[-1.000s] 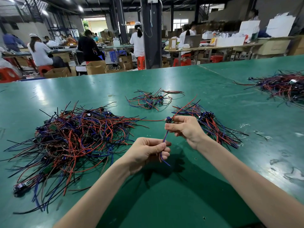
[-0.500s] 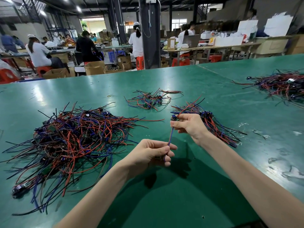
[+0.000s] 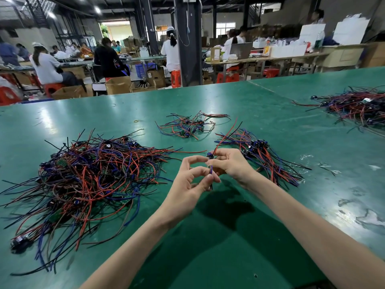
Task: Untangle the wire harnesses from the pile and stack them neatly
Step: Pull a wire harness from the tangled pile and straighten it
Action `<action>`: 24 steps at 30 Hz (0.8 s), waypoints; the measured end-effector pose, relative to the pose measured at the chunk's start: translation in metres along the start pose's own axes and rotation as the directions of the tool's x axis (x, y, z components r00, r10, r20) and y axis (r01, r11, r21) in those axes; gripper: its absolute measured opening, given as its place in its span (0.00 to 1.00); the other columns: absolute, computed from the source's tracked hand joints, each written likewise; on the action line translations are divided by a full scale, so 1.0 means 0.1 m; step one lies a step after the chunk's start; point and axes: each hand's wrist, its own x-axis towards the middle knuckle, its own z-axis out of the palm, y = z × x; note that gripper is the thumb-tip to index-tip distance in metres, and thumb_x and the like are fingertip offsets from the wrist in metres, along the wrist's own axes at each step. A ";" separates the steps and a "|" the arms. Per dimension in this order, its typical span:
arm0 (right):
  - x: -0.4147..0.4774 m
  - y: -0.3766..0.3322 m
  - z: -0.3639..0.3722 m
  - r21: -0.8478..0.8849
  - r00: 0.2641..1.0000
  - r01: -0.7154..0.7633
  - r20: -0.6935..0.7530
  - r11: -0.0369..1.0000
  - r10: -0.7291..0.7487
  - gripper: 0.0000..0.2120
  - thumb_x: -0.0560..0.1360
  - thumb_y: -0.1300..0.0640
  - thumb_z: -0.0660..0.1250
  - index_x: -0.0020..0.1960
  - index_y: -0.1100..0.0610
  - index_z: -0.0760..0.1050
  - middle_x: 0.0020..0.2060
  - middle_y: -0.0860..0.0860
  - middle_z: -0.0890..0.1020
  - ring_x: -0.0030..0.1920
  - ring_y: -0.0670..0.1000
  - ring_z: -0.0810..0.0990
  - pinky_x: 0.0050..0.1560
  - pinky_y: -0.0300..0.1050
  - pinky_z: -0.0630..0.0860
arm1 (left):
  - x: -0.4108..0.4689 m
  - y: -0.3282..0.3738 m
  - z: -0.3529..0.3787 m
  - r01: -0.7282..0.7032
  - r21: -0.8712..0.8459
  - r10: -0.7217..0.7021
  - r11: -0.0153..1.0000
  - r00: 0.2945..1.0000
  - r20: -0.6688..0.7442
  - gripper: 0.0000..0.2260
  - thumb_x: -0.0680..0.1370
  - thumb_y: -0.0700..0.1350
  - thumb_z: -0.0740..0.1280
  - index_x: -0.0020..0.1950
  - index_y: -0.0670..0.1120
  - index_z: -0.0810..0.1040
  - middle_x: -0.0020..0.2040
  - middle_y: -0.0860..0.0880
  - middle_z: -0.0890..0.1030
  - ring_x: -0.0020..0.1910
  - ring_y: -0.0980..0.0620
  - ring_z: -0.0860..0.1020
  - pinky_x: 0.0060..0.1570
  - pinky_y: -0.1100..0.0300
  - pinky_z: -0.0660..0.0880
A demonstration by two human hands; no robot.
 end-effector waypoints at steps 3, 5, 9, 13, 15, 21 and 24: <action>-0.01 -0.01 0.03 0.008 0.999 -0.018 0.035 1.000 0.018 0.11 0.73 0.71 0.67 0.54 0.70 0.72 0.30 0.56 0.78 0.23 0.45 0.75 0.26 0.37 0.73 | -0.01 0.01 0.01 -0.038 -0.017 0.038 0.999 0.998 0.041 0.08 0.79 0.40 0.62 0.41 0.46 0.78 0.60 0.49 0.73 0.52 0.60 0.75 0.48 0.60 0.77; -0.02 -0.02 0.04 0.003 0.999 -0.029 0.029 1.000 0.029 0.10 0.73 0.71 0.67 0.53 0.68 0.71 0.33 0.58 0.77 0.22 0.45 0.74 0.24 0.37 0.71 | -0.02 0.00 0.03 -0.013 -0.043 0.016 0.999 0.997 0.070 0.09 0.80 0.39 0.60 0.42 0.45 0.76 0.57 0.46 0.75 0.51 0.57 0.75 0.47 0.59 0.78; -0.02 -0.02 0.03 -0.014 0.999 -0.044 0.031 0.999 0.045 0.09 0.74 0.70 0.67 0.53 0.67 0.71 0.33 0.59 0.76 0.22 0.44 0.74 0.24 0.37 0.71 | -0.02 -0.04 0.07 0.108 -0.136 -0.100 0.985 0.993 0.067 0.10 0.81 0.37 0.56 0.43 0.42 0.74 0.50 0.46 0.77 0.49 0.56 0.75 0.44 0.62 0.77; -0.02 -0.03 0.00 0.009 0.999 -0.036 0.007 0.999 0.036 0.09 0.74 0.69 0.67 0.54 0.66 0.71 0.32 0.59 0.76 0.22 0.44 0.74 0.24 0.36 0.72 | 0.01 -0.07 0.07 0.189 -0.253 -0.186 0.949 0.982 0.037 0.11 0.81 0.39 0.57 0.41 0.43 0.74 0.42 0.48 0.76 0.41 0.54 0.72 0.41 0.61 0.76; -0.02 -0.02 0.00 0.012 1.000 -0.031 0.004 0.999 0.031 0.10 0.74 0.69 0.67 0.54 0.66 0.71 0.31 0.58 0.77 0.23 0.44 0.75 0.23 0.35 0.71 | 0.03 -0.07 0.05 0.200 -0.292 -0.209 0.935 0.978 0.002 0.11 0.81 0.39 0.57 0.41 0.44 0.74 0.43 0.46 0.76 0.36 0.56 0.71 0.39 0.62 0.76; -0.03 -0.01 0.03 0.041 1.000 -0.006 0.012 0.999 0.006 0.09 0.73 0.68 0.69 0.52 0.62 0.73 0.30 0.55 0.79 0.23 0.45 0.76 0.24 0.36 0.72 | 0.03 -0.08 0.05 0.177 -0.309 -0.201 0.934 0.978 -0.047 0.11 0.81 0.40 0.56 0.42 0.43 0.75 0.39 0.48 0.75 0.30 0.59 0.69 0.36 0.64 0.76; -0.03 -0.01 0.04 0.036 1.000 0.007 0.014 0.999 -0.007 0.07 0.73 0.68 0.69 0.47 0.60 0.74 0.30 0.55 0.79 0.23 0.45 0.76 0.24 0.36 0.72 | 0.02 -0.08 0.05 0.185 -0.327 -0.216 0.927 0.975 -0.061 0.13 0.81 0.40 0.56 0.40 0.41 0.74 0.40 0.42 0.74 0.31 0.57 0.72 0.37 0.62 0.77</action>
